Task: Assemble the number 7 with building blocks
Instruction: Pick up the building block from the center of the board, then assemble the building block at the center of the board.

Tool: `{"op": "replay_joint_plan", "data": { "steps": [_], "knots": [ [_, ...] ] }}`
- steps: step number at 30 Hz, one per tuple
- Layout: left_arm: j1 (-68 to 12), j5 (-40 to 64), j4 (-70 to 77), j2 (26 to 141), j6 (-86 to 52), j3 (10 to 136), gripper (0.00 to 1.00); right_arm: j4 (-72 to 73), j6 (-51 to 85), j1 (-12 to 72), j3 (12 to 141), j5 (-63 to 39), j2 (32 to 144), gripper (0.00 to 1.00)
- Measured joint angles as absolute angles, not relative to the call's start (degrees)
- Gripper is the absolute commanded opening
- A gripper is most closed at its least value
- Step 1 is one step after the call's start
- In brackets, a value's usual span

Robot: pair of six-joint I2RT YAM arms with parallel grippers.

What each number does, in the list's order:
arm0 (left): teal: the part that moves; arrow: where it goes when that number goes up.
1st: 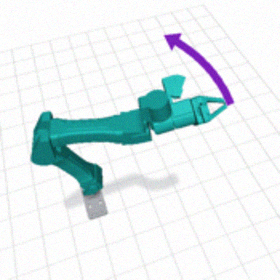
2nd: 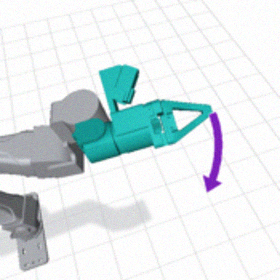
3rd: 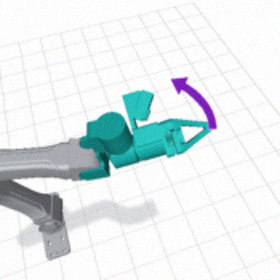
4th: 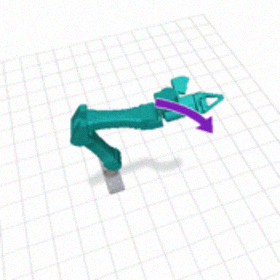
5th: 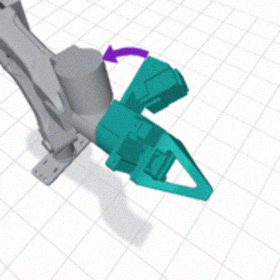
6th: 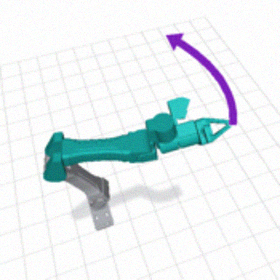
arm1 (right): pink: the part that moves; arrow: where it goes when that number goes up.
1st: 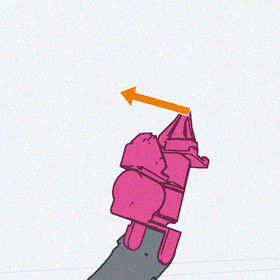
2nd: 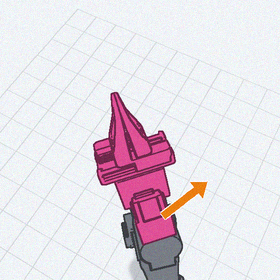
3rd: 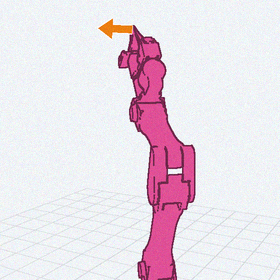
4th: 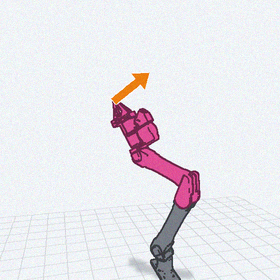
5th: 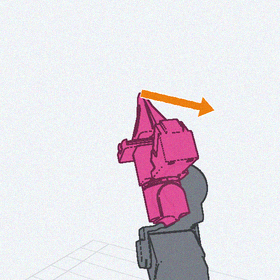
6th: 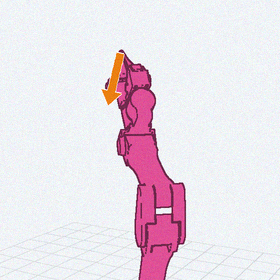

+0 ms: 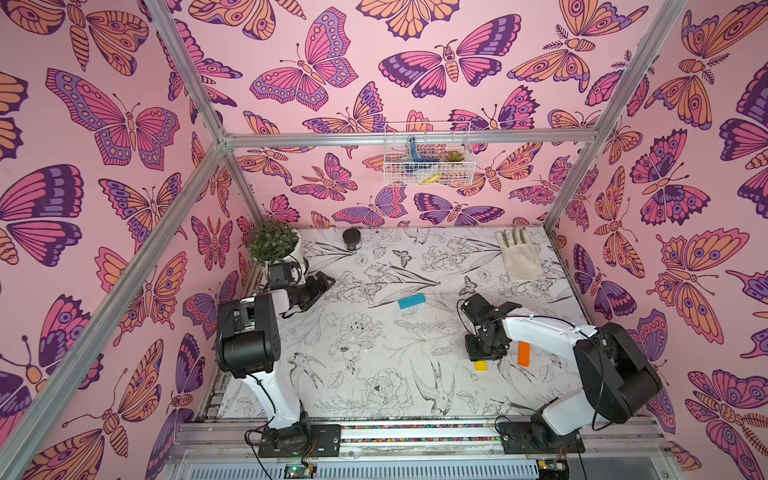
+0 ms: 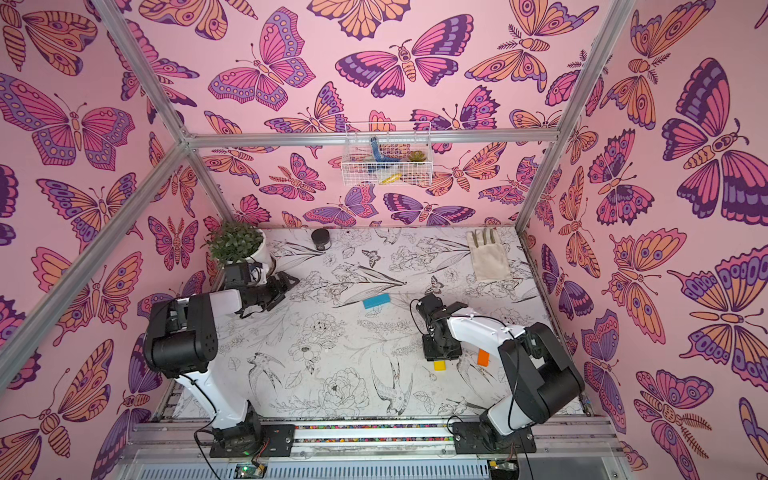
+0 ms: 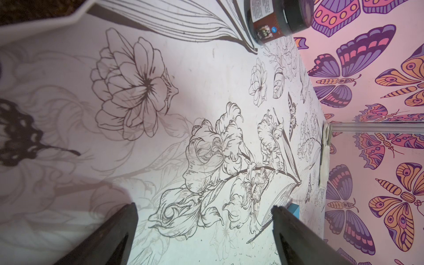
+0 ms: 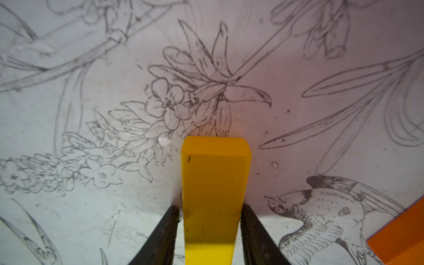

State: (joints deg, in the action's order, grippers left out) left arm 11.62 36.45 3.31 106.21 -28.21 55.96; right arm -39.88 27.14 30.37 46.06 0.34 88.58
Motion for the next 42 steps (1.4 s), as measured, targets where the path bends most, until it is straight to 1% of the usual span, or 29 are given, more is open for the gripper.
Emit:
{"op": "replay_joint_plan", "data": {
  "steps": [1,2,10,16,21,23,30,34,42],
  "knots": [
    [11.62,36.45,3.31,106.21,-28.23,55.96,0.97,-39.97,26.98,30.28,46.26,0.25,88.75,0.23],
    [11.62,36.45,3.31,106.21,-28.23,55.96,0.97,-39.92,27.11,30.26,46.39,-0.01,88.79,0.2],
    [11.62,36.47,3.4,106.26,-28.58,55.96,0.97,-40.07,27.03,30.98,50.06,-2.74,91.46,0.19],
    [11.62,36.47,3.44,106.26,-28.6,55.96,0.97,-40.05,26.83,33.23,61.56,-4.4,98.17,0.19],
    [11.62,36.49,3.44,106.26,-28.6,55.96,0.97,-38.3,26.59,33.76,70.74,-6.72,107.2,0.17],
    [11.64,36.53,3.46,106.3,-28.6,55.96,0.97,-38.02,26.57,33.8,73.32,-7.62,110.78,0.17],
    [11.73,36.93,3.84,106.48,-28.62,55.96,0.97,-38.85,26.37,34.09,82.46,-9.34,117.19,0.17],
    [11.73,37.15,4.25,106.61,-28.64,55.96,0.97,-39.05,26.0,34.15,84.97,-10.02,118.89,0.18],
    [11.73,37.17,4.29,106.63,-28.64,55.96,0.97,-40.23,25.5,34.17,87.18,-10.13,120.22,0.24]
  ]
}}
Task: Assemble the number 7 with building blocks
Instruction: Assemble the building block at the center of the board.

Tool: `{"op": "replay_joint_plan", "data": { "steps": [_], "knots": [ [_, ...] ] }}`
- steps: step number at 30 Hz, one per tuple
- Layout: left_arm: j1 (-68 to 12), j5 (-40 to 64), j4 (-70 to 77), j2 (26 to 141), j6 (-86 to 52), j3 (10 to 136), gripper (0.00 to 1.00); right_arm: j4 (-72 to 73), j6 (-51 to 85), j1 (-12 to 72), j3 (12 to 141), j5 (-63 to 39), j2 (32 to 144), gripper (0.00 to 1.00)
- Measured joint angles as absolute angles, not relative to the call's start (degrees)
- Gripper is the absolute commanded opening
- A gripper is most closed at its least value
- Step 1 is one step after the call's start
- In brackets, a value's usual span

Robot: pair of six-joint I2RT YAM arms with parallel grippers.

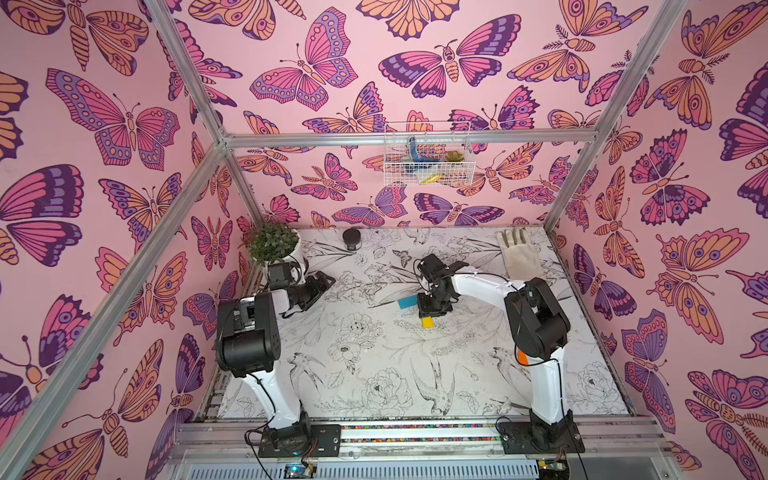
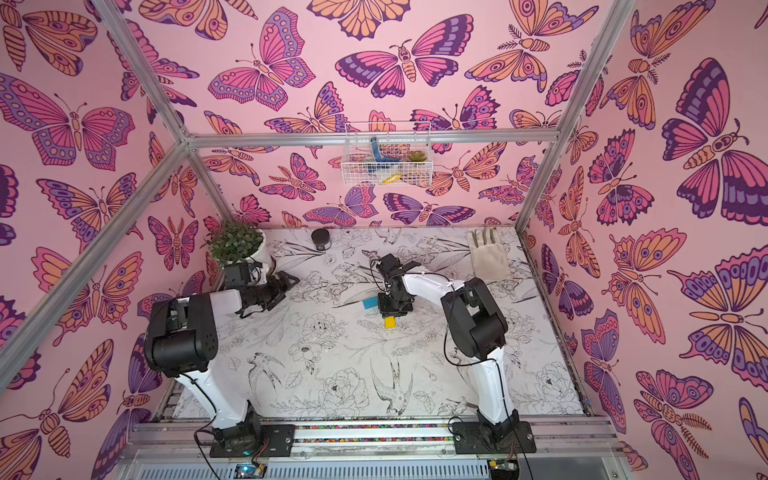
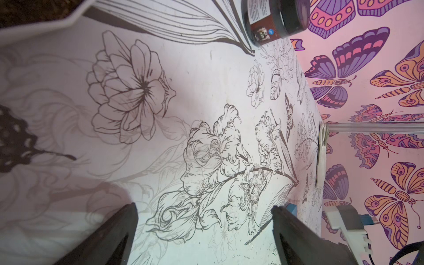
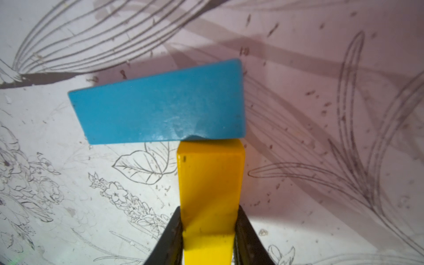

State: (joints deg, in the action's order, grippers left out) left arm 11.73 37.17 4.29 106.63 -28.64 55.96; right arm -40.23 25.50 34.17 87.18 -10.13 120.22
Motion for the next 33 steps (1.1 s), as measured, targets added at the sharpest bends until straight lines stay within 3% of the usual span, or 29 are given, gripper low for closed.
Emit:
{"op": "replay_joint_plan", "data": {
  "steps": [5,12,25,33],
  "knots": [
    [11.73,37.21,4.32,106.65,-28.64,55.96,0.97,-40.29,25.45,34.24,87.18,-9.91,120.22,0.38],
    [11.73,37.32,4.32,106.67,-28.64,55.96,0.97,-40.45,25.26,34.61,87.18,-8.23,120.05,0.45],
    [11.77,37.34,4.36,106.67,-28.64,55.96,0.97,-40.56,25.26,34.61,87.11,-6.9,119.96,0.45],
    [11.77,37.34,4.36,106.67,-28.67,55.96,0.97,-40.56,25.58,34.59,87.11,-5.8,119.96,0.34]
  ]
}}
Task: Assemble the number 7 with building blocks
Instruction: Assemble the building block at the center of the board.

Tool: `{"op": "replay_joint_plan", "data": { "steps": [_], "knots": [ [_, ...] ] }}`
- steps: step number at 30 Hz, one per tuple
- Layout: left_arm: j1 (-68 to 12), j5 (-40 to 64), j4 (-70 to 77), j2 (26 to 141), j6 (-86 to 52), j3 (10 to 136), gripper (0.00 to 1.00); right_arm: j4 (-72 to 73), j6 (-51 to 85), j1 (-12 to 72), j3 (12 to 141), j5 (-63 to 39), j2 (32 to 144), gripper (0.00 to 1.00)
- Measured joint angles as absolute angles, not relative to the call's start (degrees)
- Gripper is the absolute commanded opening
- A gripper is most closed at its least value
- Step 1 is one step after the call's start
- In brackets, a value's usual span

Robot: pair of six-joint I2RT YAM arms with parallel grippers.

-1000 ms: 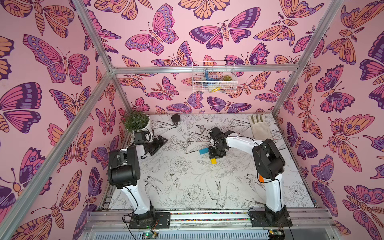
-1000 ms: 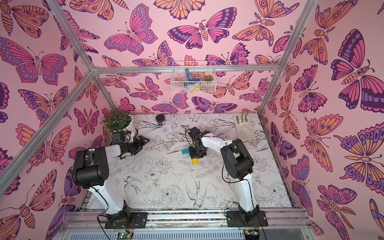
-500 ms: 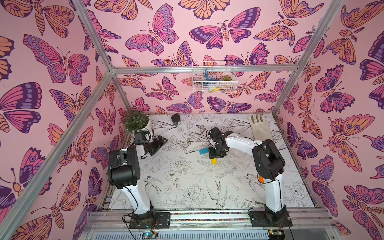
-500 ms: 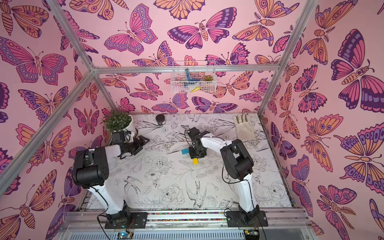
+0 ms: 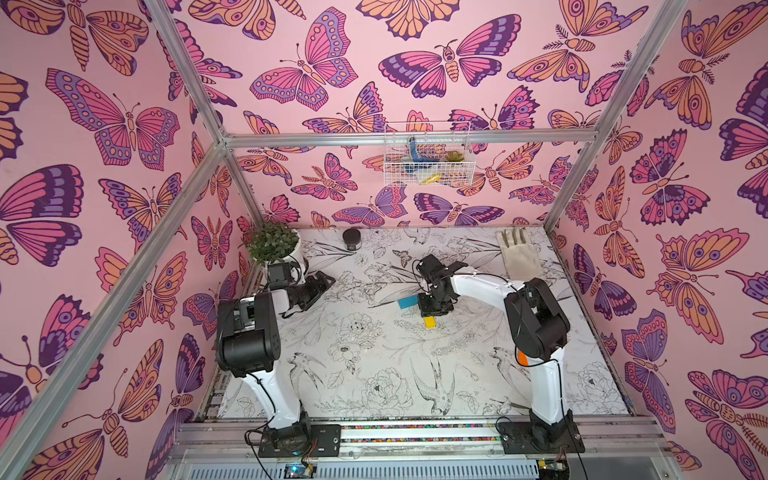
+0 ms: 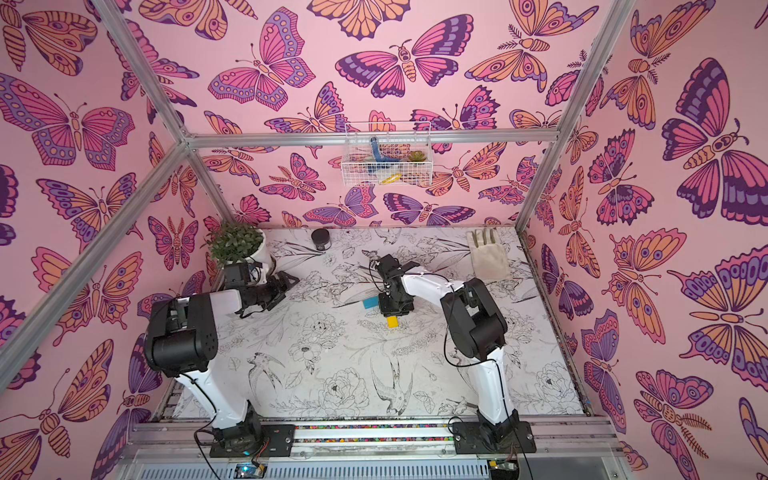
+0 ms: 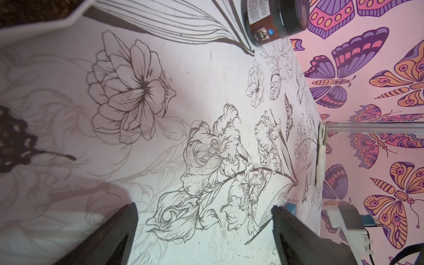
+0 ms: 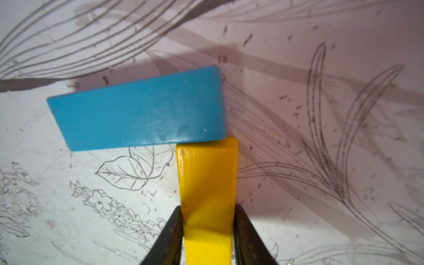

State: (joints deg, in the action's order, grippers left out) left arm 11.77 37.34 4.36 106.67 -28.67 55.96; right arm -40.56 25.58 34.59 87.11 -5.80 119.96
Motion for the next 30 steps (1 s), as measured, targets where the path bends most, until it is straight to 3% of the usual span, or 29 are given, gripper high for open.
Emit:
{"op": "replay_joint_plan", "data": {
  "steps": [4,9,12,14,16,21,30],
  "knots": [
    [11.77,37.36,4.38,106.67,-28.77,55.96,0.97,-40.29,26.17,34.59,86.96,-5.65,119.85,0.29],
    [11.77,37.34,4.38,106.69,-28.8,55.96,0.97,-39.03,27.53,34.59,85.73,-5.61,119.04,0.3],
    [11.77,37.34,4.38,106.69,-28.8,55.96,0.97,-38.65,28.34,34.59,85.27,-5.56,118.76,0.44],
    [11.77,37.34,4.4,106.69,-28.8,55.96,0.97,-38.44,28.69,34.59,84.97,-5.5,118.45,0.61],
    [11.77,37.34,4.4,106.69,-28.82,55.96,0.97,-38.41,28.82,34.59,84.23,-5.26,117.82,0.65],
    [11.77,37.34,4.43,106.69,-28.82,55.96,0.97,-38.54,28.75,34.59,82.3,-5.06,115.9,0.67],
    [11.77,37.34,4.43,106.69,-28.82,55.96,0.97,-38.35,28.75,34.59,81.54,-5.23,112.49,0.61]
  ]
}}
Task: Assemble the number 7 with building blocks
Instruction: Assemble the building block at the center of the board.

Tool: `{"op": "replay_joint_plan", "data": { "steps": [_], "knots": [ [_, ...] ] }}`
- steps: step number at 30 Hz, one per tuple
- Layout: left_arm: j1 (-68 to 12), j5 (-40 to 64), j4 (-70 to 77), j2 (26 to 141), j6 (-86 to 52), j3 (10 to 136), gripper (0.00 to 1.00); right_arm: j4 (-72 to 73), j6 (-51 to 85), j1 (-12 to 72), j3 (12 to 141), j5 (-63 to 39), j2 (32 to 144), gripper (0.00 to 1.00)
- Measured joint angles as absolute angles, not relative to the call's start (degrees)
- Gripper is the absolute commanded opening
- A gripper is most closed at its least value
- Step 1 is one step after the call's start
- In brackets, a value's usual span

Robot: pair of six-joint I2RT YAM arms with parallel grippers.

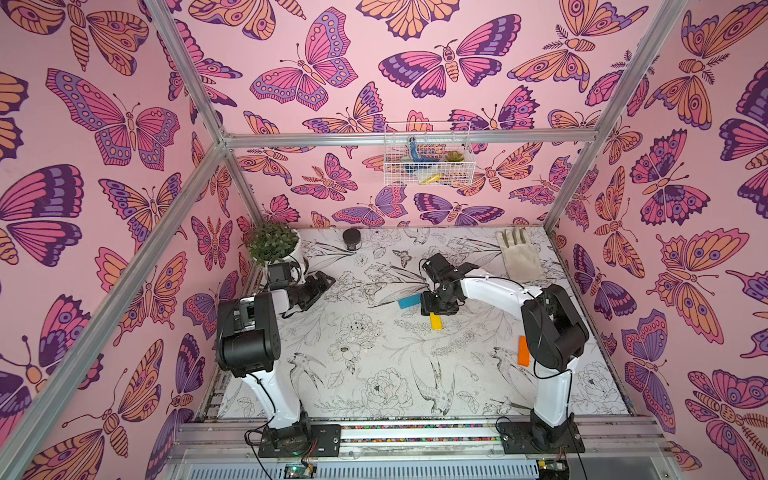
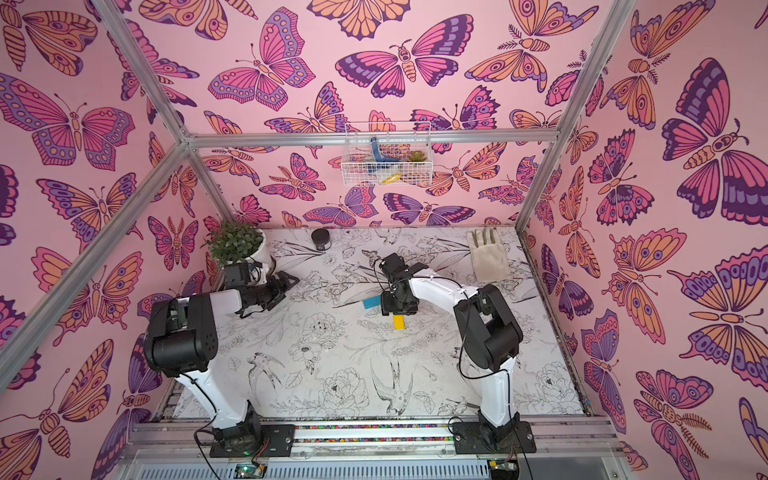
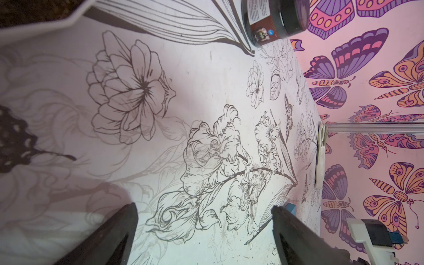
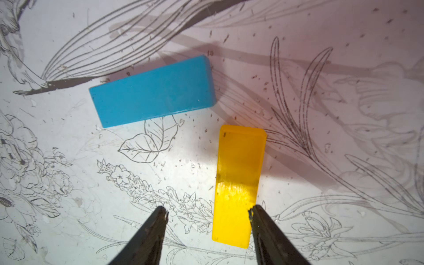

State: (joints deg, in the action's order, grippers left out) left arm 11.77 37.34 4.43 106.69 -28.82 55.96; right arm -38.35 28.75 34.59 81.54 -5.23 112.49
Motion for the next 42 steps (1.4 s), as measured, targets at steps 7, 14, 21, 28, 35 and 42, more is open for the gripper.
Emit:
{"op": "replay_joint_plan", "data": {
  "steps": [7,14,21,28,35,42],
  "knots": [
    [11.77,37.36,4.43,106.69,-28.82,55.96,0.97,-39.46,28.51,34.59,81.54,-3.25,112.75,0.58],
    [11.77,37.56,4.58,106.8,-28.82,55.96,0.96,-41.19,28.14,34.59,81.56,-0.91,113.69,0.55],
    [11.79,37.71,4.69,106.87,-28.82,55.96,0.96,-41.58,28.03,35.03,82.06,-0.84,116.42,0.42],
    [11.88,37.76,4.71,106.89,-28.82,55.96,0.97,-41.63,27.88,35.79,84.18,-1.17,117.4,0.37],
    [11.88,37.76,4.73,106.89,-28.99,55.96,0.96,-42.04,27.94,36.84,86.5,-1.34,117.86,0.37],
    [11.9,37.76,4.73,106.89,-28.99,55.96,0.96,-42.06,28.1,37.34,86.87,-1.58,118.45,0.38]
  ]
}}
